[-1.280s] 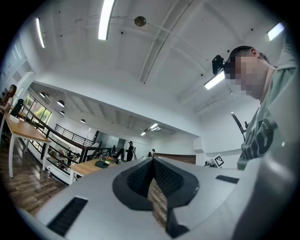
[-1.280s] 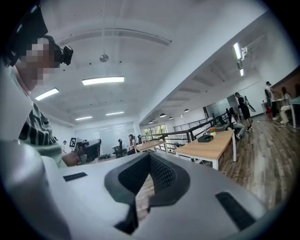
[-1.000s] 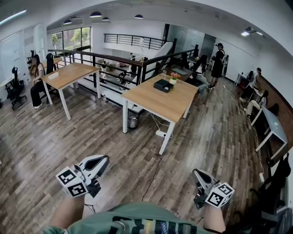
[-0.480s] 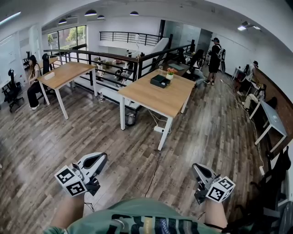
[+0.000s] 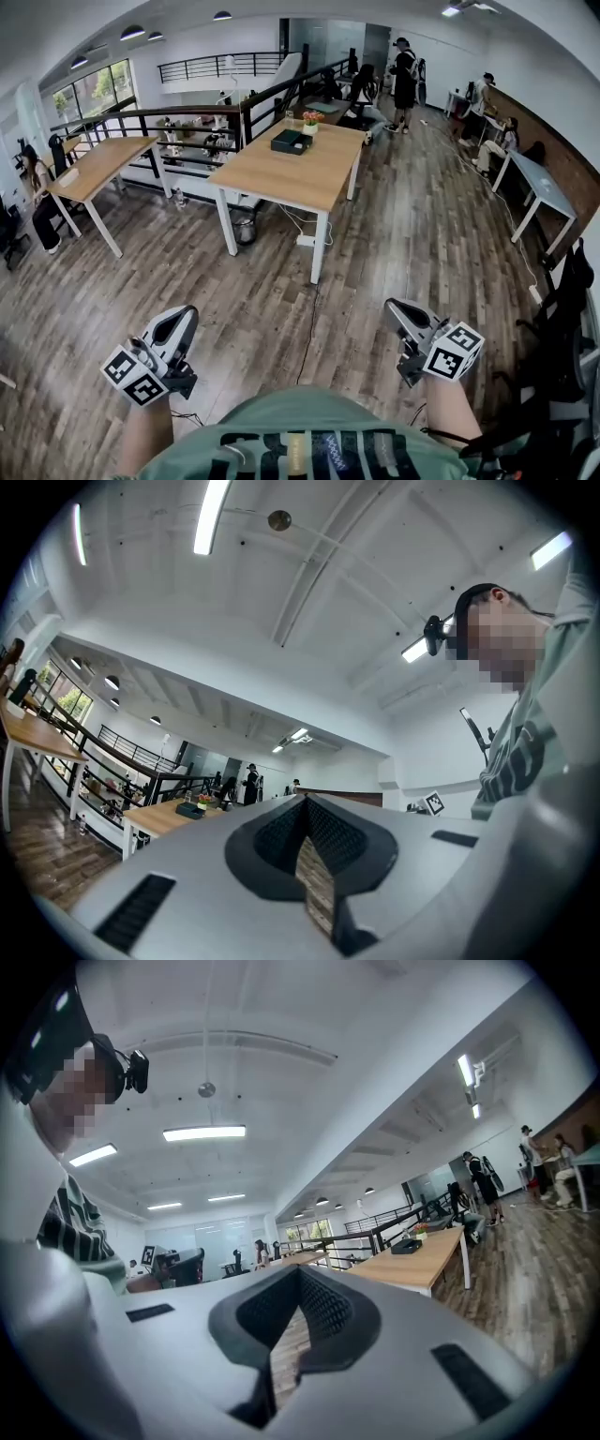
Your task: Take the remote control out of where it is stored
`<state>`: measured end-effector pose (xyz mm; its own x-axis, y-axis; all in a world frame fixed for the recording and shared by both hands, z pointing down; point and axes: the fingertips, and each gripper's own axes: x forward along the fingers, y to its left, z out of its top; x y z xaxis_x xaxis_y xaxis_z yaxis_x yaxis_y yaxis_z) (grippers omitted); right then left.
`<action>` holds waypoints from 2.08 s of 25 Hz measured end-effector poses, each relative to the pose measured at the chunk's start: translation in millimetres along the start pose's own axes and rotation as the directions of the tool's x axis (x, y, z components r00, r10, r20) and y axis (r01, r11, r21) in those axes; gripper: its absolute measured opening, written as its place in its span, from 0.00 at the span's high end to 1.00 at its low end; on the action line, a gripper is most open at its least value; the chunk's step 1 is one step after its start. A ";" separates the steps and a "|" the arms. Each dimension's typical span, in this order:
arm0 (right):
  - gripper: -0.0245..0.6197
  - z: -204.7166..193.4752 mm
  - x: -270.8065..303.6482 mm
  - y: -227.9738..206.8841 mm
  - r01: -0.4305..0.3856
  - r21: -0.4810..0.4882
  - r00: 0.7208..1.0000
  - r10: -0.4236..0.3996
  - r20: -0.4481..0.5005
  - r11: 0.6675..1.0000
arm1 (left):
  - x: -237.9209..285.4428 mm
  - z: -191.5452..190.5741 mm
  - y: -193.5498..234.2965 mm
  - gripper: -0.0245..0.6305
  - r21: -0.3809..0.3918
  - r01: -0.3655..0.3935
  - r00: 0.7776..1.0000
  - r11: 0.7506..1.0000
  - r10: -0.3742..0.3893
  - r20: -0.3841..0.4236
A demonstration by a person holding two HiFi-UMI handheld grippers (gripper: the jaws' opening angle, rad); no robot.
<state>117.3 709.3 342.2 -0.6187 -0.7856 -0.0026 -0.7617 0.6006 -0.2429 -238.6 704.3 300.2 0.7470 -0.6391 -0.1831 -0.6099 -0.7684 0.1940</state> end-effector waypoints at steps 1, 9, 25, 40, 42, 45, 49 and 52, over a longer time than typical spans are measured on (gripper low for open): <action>0.95 2.4 -4.7 -0.1 0.001 0.004 1.000 -0.001 0.009 1.000 | 1.1 0.6 -4.2 0.96 0.001 0.004 1.000 1.000 -0.004 0.001; 0.95 16.2 -39.3 -13.1 -0.006 -0.023 0.999 0.007 0.039 1.000 | 23.1 -1.1 -37.3 0.96 0.014 0.025 1.000 1.000 -0.025 0.005; 0.95 -6.3 -94.7 -56.9 -0.093 0.050 0.995 0.092 0.028 0.994 | 77.2 -42.8 -102.6 0.96 -0.049 0.030 0.996 0.998 -0.034 -0.077; 0.95 -10.4 -4.5 -64.7 -0.129 0.020 0.992 0.129 0.003 0.991 | 76.3 -43.8 -20.0 0.96 -0.084 0.027 0.999 0.996 -0.030 -0.034; 0.95 -6.8 23.0 -61.5 -0.109 0.009 0.994 0.109 0.008 0.994 | 73.2 -34.7 13.3 0.96 -0.089 0.042 0.999 0.995 -0.043 -0.007; 0.95 1.3 67.8 -54.0 -0.080 0.000 0.997 0.080 0.011 0.997 | 78.2 -15.5 67.0 0.96 -0.080 0.072 0.997 0.994 -0.071 0.008; 0.95 19.0 115.8 -48.9 -0.030 -0.023 0.999 0.031 0.027 0.999 | 90.6 10.4 124.8 0.96 -0.080 0.127 0.992 0.989 -0.124 0.033; 0.95 19.8 153.5 -42.1 -0.018 -0.027 0.999 0.019 0.028 0.999 | 89.1 15.8 161.0 0.96 -0.088 0.150 0.989 0.985 -0.148 0.031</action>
<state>58.2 560.5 332.8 -0.6272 -0.7781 -0.0344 -0.7554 0.6185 -0.2162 -274.3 523.1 299.9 0.8203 -0.5192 -0.2399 -0.4650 -0.8496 0.2488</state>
